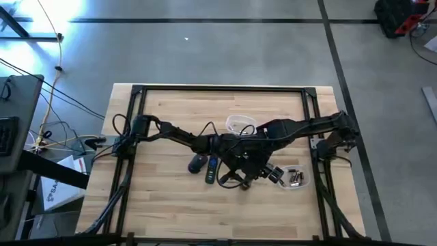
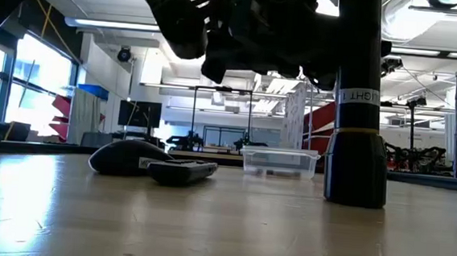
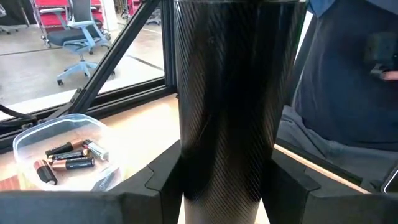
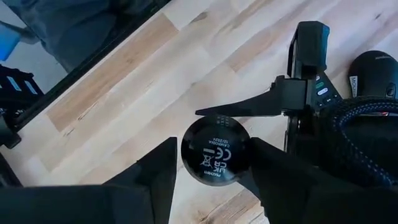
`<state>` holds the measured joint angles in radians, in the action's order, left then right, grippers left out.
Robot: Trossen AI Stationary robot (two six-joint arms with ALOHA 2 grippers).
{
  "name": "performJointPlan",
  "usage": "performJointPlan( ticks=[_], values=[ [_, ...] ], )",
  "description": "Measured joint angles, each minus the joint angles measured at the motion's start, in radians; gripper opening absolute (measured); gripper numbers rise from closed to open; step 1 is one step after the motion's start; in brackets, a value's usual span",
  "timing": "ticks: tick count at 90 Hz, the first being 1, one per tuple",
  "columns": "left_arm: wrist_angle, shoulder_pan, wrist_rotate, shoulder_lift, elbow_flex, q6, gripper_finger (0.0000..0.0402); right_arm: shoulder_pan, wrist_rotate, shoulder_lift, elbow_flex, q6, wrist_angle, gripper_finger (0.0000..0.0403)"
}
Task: Insert battery
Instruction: Close the flashlight battery compartment
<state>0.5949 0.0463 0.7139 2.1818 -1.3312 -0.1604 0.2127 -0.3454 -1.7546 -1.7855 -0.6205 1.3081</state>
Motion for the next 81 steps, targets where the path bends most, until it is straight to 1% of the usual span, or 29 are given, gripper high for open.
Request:
performJointPlan(
  ticks=[17,34,53,59,81],
  values=[
    [0.0,0.0,0.003,0.0,0.0,0.0,0.0146,0.0,0.047,0.0,0.0,0.003,0.0,0.0167],
    [0.0,0.0,0.003,0.0,0.0,0.0,0.0146,0.0,0.047,0.0,0.0,0.003,0.001,0.0167],
    [0.0,0.0,0.0,0.0,0.0,-0.001,0.0146,0.011,0.049,0.0,0.0,0.039,0.006,0.0168],
    [0.0,0.0,0.0,0.0,0.0,-0.001,0.0146,0.012,0.049,0.0,0.0,0.063,0.006,0.0172],
    [0.0,0.0,0.0,0.0,0.0,-0.001,0.0146,0.012,0.049,0.0,0.0,0.059,0.004,0.0202]
  ],
)
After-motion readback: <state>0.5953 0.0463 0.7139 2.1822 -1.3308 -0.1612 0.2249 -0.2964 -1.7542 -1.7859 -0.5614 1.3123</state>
